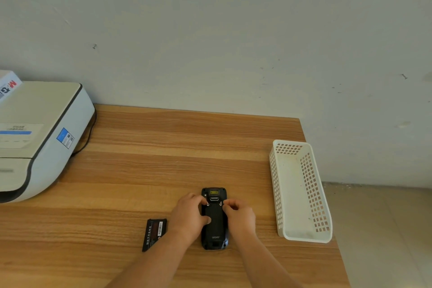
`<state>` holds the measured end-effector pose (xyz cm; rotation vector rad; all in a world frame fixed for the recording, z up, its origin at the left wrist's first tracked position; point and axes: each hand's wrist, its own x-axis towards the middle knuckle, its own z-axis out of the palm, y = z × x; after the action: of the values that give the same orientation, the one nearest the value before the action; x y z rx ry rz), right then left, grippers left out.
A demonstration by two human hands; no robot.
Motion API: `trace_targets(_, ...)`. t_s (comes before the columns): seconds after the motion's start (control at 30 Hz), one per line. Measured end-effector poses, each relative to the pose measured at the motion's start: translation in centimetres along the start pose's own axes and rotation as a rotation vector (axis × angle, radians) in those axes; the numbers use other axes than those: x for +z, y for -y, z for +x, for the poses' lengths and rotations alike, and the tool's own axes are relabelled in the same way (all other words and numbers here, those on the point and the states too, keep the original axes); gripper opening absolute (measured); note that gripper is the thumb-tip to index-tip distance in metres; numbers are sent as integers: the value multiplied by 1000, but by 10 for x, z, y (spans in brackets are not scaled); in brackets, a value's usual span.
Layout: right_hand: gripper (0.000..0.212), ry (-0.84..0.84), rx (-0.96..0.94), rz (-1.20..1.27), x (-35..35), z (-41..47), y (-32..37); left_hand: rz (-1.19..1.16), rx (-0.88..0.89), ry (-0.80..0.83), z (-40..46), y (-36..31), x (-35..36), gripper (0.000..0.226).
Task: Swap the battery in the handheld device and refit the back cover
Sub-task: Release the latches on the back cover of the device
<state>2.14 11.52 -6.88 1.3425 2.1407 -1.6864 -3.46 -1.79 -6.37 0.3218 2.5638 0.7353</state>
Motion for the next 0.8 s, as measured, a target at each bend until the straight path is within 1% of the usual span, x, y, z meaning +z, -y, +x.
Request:
trace_targets(0.13, 15, 33, -101, -180, 0, 2, 0, -27, -32, -9, -1, -2, 2, 42)
trace_targets(0.33, 19, 17, -129, -205, 3, 5, -3, -131, -74, -40, -2, -1, 9, 41)
trace_targets(0.47, 20, 20, -159, -249, 3, 5, -1, -144, -73, -24, -1, -1, 9, 39)
trace_targets(0.63, 20, 58, -224, -325, -2, 1, 2, -78, -35, -4, -2, -1, 5, 40)
trace_targets(0.7, 20, 72, -279, -384, -6, -1, 2, -75, -17, -12, -4, 1, 3, 43)
trace_targets(0.77, 25, 101, -347, -481, -7, -4, 3, -19, 29, -13, -7, 4, 1, 50)
trace_targets(0.8, 30, 122, -376, -543, -7, -6, 4, 60, 73, -6, -9, 6, -1, 56)
